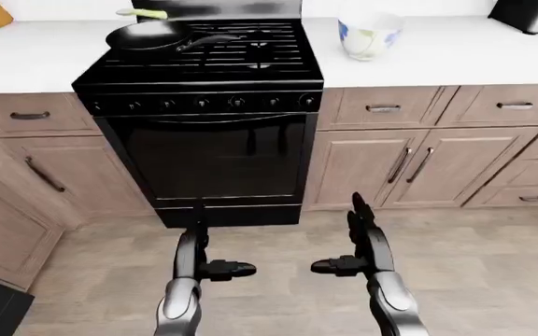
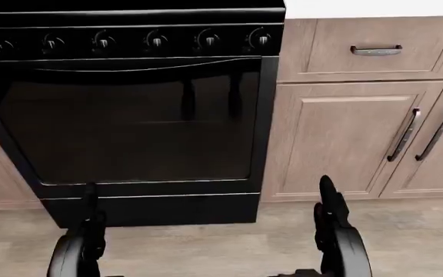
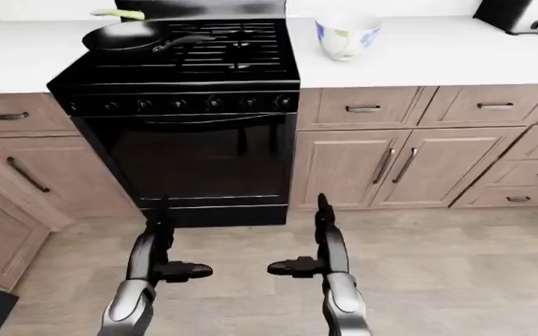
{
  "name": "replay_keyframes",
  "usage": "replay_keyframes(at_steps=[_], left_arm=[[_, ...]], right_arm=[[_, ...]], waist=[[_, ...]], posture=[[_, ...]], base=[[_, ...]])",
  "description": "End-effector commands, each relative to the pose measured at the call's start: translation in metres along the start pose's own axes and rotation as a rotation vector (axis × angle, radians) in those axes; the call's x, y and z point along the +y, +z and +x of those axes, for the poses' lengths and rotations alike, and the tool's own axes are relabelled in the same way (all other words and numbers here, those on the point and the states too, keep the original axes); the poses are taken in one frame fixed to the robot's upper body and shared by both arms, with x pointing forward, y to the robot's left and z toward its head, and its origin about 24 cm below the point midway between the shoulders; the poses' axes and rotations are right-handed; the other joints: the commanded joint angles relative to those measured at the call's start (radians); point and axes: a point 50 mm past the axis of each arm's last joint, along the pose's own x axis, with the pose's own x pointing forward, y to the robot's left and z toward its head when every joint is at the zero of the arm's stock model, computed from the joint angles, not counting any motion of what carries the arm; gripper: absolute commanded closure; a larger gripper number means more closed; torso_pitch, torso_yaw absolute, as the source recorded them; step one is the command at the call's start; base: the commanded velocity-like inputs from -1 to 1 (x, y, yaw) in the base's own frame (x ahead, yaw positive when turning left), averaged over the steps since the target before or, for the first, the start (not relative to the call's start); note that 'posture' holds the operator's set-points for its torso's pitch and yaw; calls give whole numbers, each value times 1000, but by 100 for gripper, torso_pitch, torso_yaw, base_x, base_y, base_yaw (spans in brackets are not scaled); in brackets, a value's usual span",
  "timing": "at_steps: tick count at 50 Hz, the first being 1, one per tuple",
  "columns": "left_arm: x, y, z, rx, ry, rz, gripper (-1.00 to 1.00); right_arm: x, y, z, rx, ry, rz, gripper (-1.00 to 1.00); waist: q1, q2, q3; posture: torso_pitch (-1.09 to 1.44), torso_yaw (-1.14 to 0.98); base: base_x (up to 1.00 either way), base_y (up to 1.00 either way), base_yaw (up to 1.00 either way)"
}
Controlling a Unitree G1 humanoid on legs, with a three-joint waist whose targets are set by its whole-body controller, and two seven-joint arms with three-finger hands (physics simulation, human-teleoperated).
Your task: Pick the asparagus from the pan and place it in the bowl.
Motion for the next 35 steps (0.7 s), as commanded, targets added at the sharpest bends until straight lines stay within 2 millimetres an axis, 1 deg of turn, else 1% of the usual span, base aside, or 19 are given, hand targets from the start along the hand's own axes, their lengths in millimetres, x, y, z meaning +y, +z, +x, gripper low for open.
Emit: replay_keyframes(at_steps=[1,2,3,4,5,6,7,8,10,14,16,21,26,29,35], left_arm=[[-2,37,3,-165,-7,-45,-100],[-4,38,1,-166,-15,-61,-100],[-3,39,1,-167,-13,-60,-100],[-3,39,2,-162,-15,-59,-100],[-1,42,2,-181,-12,-47,-100],[0,43,3,-187,-8,-50,-100],[1,45,3,-195,-4,-58,-100],[1,45,4,-193,-1,-63,-100],[2,46,5,-200,6,-63,-100],[5,51,5,-217,12,-63,-100],[3,50,5,-192,-31,-76,-100],[9,65,5,-226,-18,-62,-100],[17,82,8,-270,4,-49,-100],[21,91,8,-307,11,-31,-100],[32,112,11,-378,37,-22,-100]], right_arm=[[2,33,3,-169,19,-8,-100],[2,34,3,-170,22,-9,-100],[2,34,3,-171,23,-10,-100],[2,34,3,-171,23,-9,-100],[1,34,3,-172,23,-9,-100],[1,35,4,-173,23,-9,-100],[1,35,4,-173,24,-10,-100],[1,35,4,-174,26,-12,-100],[0,37,4,-176,28,-14,-100],[-4,43,5,-189,17,-17,-100],[-6,47,5,-195,16,-18,-100],[-10,57,5,-207,15,-23,-100],[-19,75,7,-236,1,-42,-100],[-24,83,8,-251,-10,-47,-100],[-36,112,7,-306,-33,-68,-100]], waist=[[-2,-8,-1],[2,-7,-36],[7,-1,-63],[7,-1,-52],[6,-7,-16],[7,-8,-40],[7,-8,-69],[8,-8,-75],[9,-7,-75],[8,-5,-80],[8,-4,-83],[8,-4,-89],[8,-5,-92],[8,-4,-91],[9,-5,-87]], posture=[[0,0],[0,0],[0,0],[0,0],[0,0],[0,0],[0,0],[0,0],[0,0],[0,0],[0,0],[0,0],[0,0],[0,0],[0,0]], base=[[0,0,0],[0,0,0],[0,0,0],[0,0,0],[0,0,0],[0,0,0],[0,0,0],[0,0,0],[0,0,0],[0,0,0],[0,0,0],[0,0,0],[0,0,0],[0,0,0],[0,0,0]])
